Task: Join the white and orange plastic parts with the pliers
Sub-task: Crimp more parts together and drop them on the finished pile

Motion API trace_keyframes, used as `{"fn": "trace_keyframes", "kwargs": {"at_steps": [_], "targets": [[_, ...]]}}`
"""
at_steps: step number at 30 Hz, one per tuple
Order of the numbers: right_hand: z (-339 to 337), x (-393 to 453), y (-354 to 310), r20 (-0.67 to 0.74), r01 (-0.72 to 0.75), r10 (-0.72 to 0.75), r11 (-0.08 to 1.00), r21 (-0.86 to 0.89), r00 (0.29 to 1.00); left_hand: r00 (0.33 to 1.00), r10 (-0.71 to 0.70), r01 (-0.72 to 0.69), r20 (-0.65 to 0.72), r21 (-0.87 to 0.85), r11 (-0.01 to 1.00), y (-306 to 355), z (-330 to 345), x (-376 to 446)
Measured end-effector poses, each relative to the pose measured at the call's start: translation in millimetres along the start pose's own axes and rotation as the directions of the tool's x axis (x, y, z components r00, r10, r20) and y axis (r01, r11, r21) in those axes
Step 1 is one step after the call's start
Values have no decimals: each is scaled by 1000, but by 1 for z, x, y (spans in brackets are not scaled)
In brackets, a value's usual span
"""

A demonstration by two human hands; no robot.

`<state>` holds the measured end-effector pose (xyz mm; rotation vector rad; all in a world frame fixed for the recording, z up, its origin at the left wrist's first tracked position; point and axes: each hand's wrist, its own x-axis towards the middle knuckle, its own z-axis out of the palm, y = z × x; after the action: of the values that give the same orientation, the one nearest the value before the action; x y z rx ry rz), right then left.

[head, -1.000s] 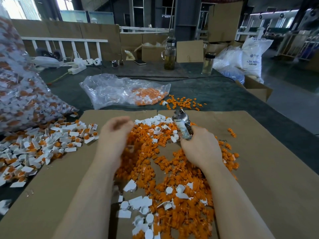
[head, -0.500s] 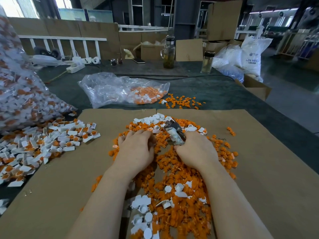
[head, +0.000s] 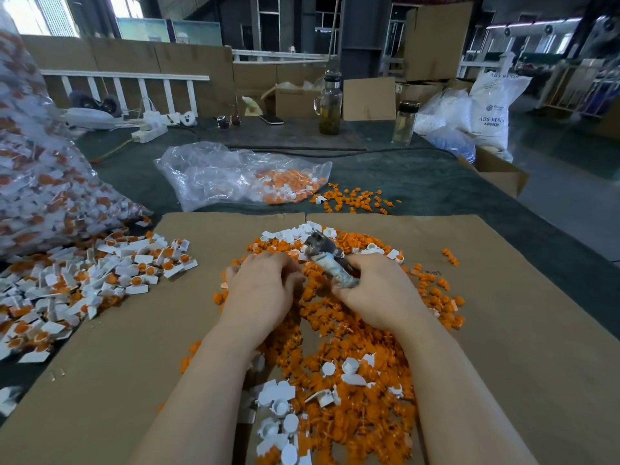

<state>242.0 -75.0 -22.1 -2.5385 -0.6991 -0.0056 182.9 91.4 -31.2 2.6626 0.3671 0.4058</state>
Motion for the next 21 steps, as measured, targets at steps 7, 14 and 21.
{"fn": "trace_keyframes", "kwargs": {"at_steps": [7,14,21], "targets": [[7,0,-8,81,41,-29,987,-158,996,967,-236,171,-92,-454,875,-3,-11,2],[10,0,-6,20,-4,8,979,-204,1000,911,-406,287,77,-825,486,-4,-20,0],[10,1,-4,-95,-25,13,992,-122,995,913,-359,266,196,-951,158,1,-25,-1]]}}
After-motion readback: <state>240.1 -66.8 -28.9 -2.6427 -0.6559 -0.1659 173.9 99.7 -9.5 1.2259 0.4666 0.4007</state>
